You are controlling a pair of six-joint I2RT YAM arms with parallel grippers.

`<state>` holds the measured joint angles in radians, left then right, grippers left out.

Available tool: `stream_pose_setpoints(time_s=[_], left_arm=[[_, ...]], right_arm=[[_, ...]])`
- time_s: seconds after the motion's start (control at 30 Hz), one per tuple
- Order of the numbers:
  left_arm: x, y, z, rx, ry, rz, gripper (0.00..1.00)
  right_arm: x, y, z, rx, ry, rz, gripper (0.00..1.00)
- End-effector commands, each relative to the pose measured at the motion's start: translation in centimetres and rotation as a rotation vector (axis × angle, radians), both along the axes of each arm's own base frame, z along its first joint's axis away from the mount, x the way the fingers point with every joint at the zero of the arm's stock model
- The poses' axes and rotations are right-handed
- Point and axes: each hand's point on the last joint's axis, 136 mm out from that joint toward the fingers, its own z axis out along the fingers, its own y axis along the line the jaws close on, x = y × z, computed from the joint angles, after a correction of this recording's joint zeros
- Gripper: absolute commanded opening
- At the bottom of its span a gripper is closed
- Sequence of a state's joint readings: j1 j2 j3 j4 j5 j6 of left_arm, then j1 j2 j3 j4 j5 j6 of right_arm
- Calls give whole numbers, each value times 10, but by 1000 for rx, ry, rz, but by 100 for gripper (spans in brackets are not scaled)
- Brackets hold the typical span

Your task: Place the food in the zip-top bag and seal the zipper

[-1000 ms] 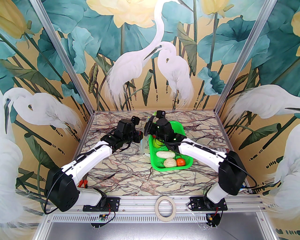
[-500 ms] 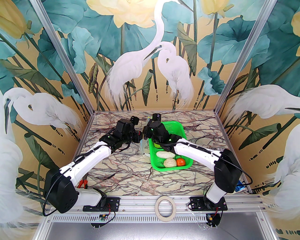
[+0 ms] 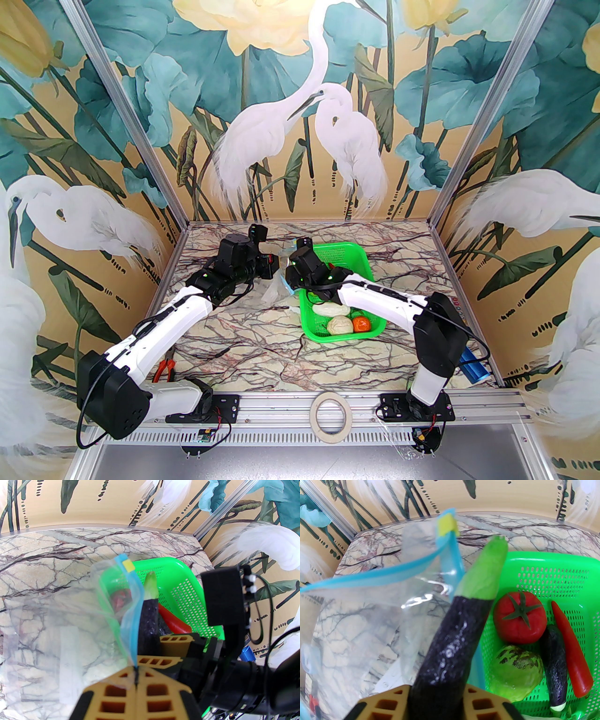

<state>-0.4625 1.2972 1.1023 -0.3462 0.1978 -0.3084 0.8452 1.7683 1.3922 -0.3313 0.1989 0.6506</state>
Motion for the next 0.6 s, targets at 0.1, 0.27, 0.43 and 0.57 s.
stream_pose_setpoints(time_s=[0.1,0.27,0.43,0.57], left_arm=[[1,-6,-2,-41,10,-24,0],[0,-9,-7,-47,21,-35,0],[-1,-9,-6,-47,17,-40,0],[-1,-9,-8,-35,19,-46,0]], right_arm=[[-4,21,12,16,7,103,51],[-9,28,18,46,23,134,59],[-12,21,34,57,-6,129,60],[-18,3,61,64,-62,117,62]])
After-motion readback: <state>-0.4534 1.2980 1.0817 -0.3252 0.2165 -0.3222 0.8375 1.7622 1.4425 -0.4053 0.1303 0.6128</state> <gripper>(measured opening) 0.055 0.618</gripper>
